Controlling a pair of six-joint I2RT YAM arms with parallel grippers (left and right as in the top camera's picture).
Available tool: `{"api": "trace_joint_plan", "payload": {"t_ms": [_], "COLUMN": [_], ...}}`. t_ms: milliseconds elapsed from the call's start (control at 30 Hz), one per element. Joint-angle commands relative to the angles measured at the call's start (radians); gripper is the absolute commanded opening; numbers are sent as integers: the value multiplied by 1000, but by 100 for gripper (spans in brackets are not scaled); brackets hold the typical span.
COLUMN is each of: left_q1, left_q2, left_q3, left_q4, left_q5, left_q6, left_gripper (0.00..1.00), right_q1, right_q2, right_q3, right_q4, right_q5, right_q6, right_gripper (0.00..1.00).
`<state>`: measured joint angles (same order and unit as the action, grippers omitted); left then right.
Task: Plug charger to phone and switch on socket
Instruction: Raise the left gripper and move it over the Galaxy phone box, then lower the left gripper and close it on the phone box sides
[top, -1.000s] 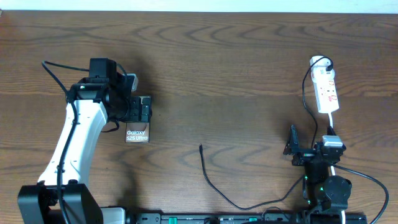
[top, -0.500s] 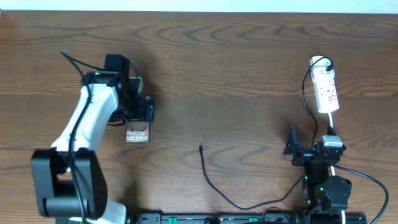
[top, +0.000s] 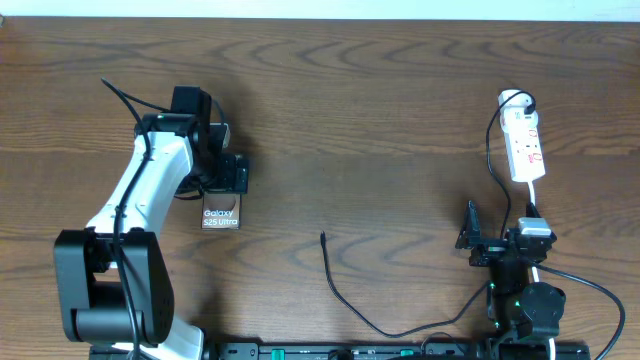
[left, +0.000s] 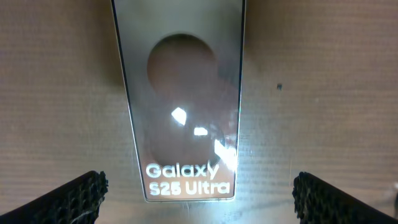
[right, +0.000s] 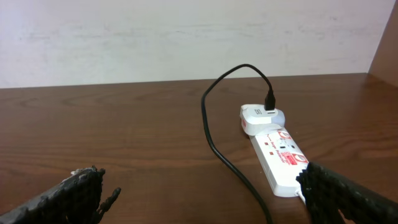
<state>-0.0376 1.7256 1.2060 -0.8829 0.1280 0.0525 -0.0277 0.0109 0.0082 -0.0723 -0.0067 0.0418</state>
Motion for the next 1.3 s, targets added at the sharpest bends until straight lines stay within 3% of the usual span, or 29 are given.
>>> {"api": "trace_joint_plan", "payload": {"t_ms": [0, 567, 800, 1267], "left_q1": [-2, -1, -1, -1], "left_q2": [34, 150, 151, 151], "left_q3": [-8, -8, -8, -11], "left_q4": [15, 92, 111, 111], "left_q5": [-10, -10, -77, -50], "left_q6": [6, 6, 6, 6], "left_gripper": [98, 98, 98, 98], "right_q1": [14, 14, 14, 14], "right_q2": [-3, -3, -3, -3], "right_q3": [-3, -3, -3, -3], "right_q4": [-3, -3, -3, -3], "right_q5": [4, 4, 4, 4], "right_q6": [10, 10, 10, 10], "right_gripper": [99, 99, 99, 99]}}
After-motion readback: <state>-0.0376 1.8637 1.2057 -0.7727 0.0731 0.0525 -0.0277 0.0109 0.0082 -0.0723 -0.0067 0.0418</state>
